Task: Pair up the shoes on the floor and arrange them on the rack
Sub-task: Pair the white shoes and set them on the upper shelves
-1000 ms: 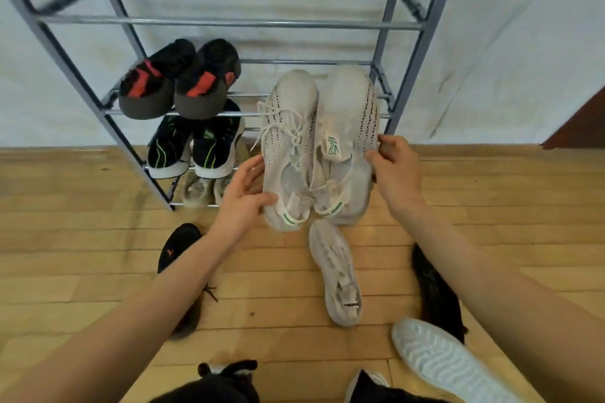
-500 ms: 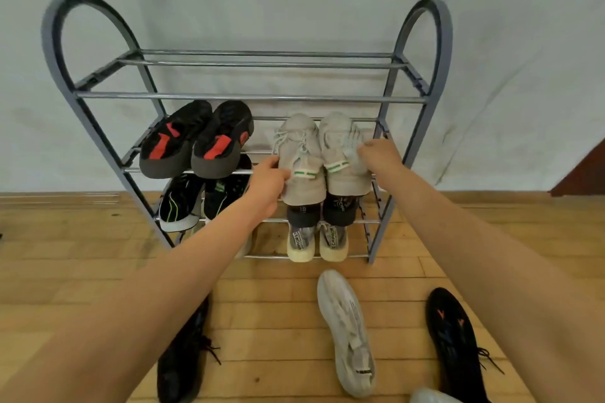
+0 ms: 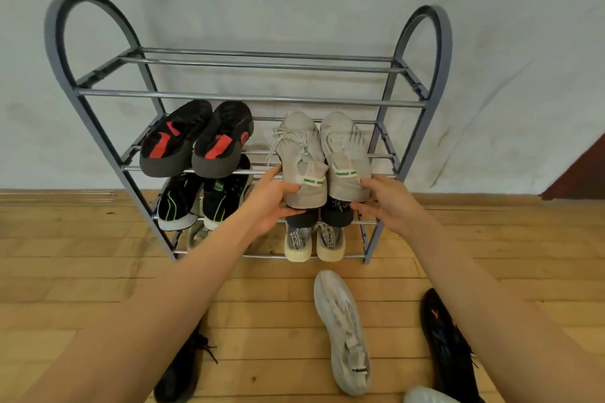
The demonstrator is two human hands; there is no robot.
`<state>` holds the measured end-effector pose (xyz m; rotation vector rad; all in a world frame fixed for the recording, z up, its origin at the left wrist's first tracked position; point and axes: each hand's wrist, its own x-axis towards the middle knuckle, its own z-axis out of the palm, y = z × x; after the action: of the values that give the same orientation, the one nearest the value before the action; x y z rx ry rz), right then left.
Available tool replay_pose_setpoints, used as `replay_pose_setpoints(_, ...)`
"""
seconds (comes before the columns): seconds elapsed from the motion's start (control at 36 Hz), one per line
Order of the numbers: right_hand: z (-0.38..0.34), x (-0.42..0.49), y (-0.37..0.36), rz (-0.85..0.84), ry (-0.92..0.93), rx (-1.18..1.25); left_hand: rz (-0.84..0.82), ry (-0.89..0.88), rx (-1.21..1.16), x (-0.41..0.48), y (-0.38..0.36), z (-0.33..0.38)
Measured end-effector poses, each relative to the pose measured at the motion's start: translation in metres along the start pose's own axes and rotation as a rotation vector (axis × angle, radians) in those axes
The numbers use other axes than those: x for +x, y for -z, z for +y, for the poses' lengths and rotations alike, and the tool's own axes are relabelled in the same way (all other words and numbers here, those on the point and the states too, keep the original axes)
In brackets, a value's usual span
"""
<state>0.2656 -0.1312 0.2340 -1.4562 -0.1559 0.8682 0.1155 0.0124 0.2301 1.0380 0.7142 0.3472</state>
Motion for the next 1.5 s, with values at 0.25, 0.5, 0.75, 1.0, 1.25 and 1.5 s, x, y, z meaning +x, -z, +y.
replay_pose_setpoints(0.25,-0.020,0.018,0.010,0.098,0.166,-0.125,-0.008,-0.069,0.027,0.022,-0.024,0.036)
replay_pose_setpoints(0.5,-0.036,0.037,0.007,0.151,0.098,-0.144,0.008,0.055,0.155,0.039,-0.027,0.039)
replay_pose_setpoints(0.75,-0.029,0.042,0.005,0.099,0.076,-0.137,0.032,0.063,0.115,0.043,-0.027,0.039)
replay_pose_setpoints(1.0,-0.027,0.037,0.002,0.128,0.074,-0.116,0.154,-0.031,0.052,0.034,-0.030,0.027)
replay_pose_setpoints(1.25,-0.022,0.040,0.000,0.202,0.152,-0.161,0.228,-0.120,0.108,0.032,-0.048,0.032)
replay_pose_setpoints(1.5,-0.019,0.038,0.003,0.180,0.191,-0.211,0.200,-0.061,0.299,0.035,-0.037,0.029)
